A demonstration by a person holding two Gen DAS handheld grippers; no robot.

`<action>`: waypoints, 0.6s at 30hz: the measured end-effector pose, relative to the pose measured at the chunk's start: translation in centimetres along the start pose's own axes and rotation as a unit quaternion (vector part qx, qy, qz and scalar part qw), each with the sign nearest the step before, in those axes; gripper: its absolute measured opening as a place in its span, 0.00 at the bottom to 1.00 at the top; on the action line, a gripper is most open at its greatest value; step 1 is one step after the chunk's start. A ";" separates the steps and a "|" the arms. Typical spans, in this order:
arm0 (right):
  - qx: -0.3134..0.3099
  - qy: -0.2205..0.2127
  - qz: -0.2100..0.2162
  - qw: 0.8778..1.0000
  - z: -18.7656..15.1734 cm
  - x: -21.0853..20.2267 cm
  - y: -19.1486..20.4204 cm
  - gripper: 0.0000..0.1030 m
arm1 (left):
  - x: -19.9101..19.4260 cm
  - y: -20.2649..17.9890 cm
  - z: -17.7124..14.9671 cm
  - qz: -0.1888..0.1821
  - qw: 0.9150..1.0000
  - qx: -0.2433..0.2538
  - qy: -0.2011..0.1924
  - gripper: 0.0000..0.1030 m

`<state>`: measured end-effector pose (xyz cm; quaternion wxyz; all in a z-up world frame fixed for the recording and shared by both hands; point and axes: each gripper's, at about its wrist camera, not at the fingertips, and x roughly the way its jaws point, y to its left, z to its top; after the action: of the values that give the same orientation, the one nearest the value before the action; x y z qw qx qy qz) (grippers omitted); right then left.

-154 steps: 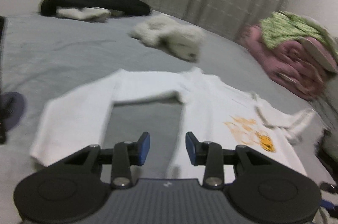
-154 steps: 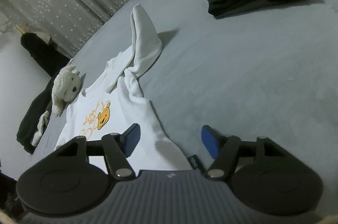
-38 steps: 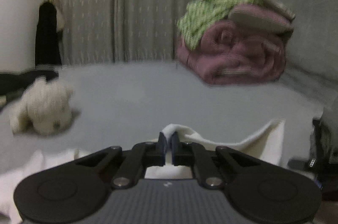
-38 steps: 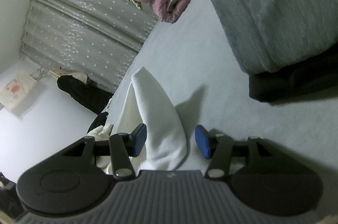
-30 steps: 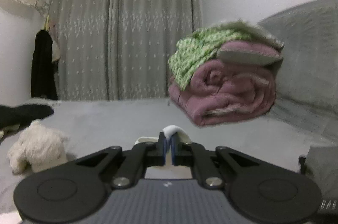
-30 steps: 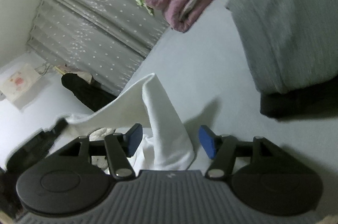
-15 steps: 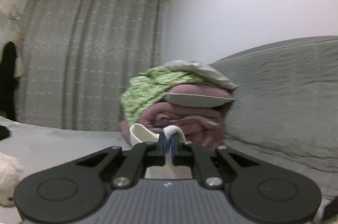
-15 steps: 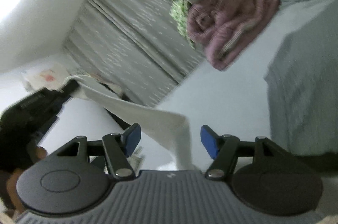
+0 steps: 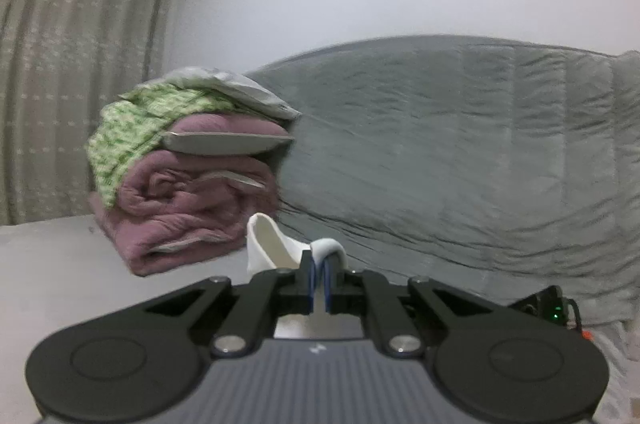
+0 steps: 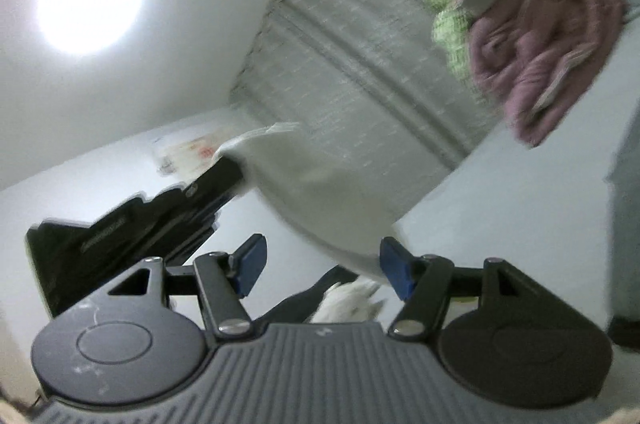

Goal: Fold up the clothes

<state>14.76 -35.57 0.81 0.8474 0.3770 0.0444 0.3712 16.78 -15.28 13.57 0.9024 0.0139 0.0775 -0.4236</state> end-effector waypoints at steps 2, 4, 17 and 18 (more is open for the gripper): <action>-0.018 0.013 0.021 1.000 0.1 0.3 0.5 0.65 | 0.3 -0.2 -0.1 -0.012 1.000 0.007 0.002 0.04; -0.031 0.009 0.027 0.999 0.6 -0.1 0.8 0.65 | -0.2 -0.5 -0.3 -0.024 1.000 0.010 0.002 0.04; 0.016 -0.081 0.027 0.996 2.9 -4.2 -2.7 0.72 | -1.6 1.1 0.3 -0.122 0.991 -0.043 0.029 0.04; 0.016 -0.074 0.037 0.996 2.8 -4.1 -2.8 0.73 | -1.7 1.1 0.4 -0.129 0.990 -0.043 0.032 0.04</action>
<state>14.43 -41.22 0.09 0.8281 0.4181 -0.0267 0.3724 16.61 -13.33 14.20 0.8369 -0.0217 0.1262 -0.5322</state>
